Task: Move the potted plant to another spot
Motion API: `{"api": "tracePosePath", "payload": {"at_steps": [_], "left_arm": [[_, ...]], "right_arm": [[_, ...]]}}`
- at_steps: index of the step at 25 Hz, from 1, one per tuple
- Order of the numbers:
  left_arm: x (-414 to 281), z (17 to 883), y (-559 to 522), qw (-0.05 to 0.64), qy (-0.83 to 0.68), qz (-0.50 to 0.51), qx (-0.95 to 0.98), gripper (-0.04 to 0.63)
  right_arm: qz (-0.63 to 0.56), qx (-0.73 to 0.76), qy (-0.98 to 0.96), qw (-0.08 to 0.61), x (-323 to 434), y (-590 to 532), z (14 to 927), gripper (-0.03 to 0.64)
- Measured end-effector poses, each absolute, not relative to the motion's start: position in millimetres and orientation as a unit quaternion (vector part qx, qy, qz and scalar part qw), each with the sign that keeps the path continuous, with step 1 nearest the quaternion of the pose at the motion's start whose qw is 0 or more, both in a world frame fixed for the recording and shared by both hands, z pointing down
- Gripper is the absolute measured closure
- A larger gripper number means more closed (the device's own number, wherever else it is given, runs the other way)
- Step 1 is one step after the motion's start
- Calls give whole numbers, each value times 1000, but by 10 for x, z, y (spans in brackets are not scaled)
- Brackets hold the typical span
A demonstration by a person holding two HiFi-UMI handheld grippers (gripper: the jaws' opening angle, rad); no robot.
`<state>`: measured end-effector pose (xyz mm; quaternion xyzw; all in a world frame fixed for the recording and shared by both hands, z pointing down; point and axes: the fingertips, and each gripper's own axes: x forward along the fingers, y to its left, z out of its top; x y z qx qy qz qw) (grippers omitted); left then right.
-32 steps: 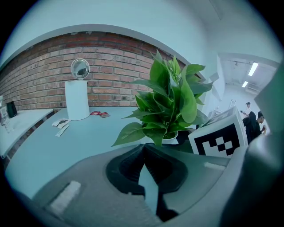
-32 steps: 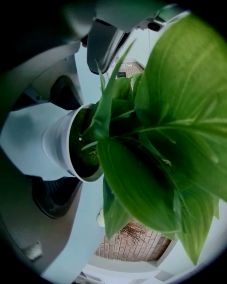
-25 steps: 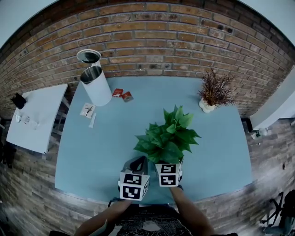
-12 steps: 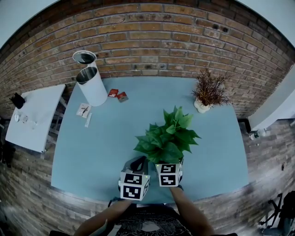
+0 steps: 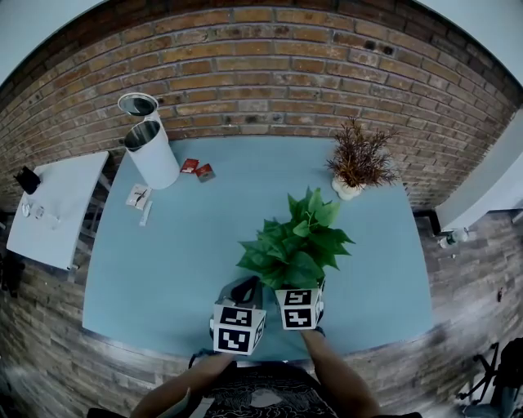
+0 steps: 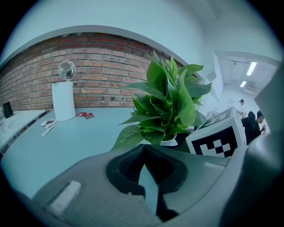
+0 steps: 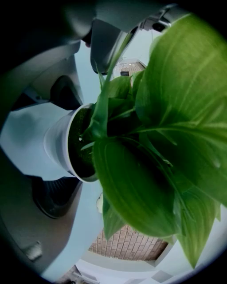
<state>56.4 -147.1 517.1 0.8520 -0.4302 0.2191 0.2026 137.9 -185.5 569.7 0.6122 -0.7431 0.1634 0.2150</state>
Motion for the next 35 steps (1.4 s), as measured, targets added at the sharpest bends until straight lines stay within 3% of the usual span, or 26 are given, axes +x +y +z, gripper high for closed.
{"api": "tracePosePath", "payload": {"at_steps": [35], "left_arm": [[1765,5262,-1446,206,-407,218,863,598]], "right_arm": [[159,624,-736,210,2528,-1786,5624,146]]}}
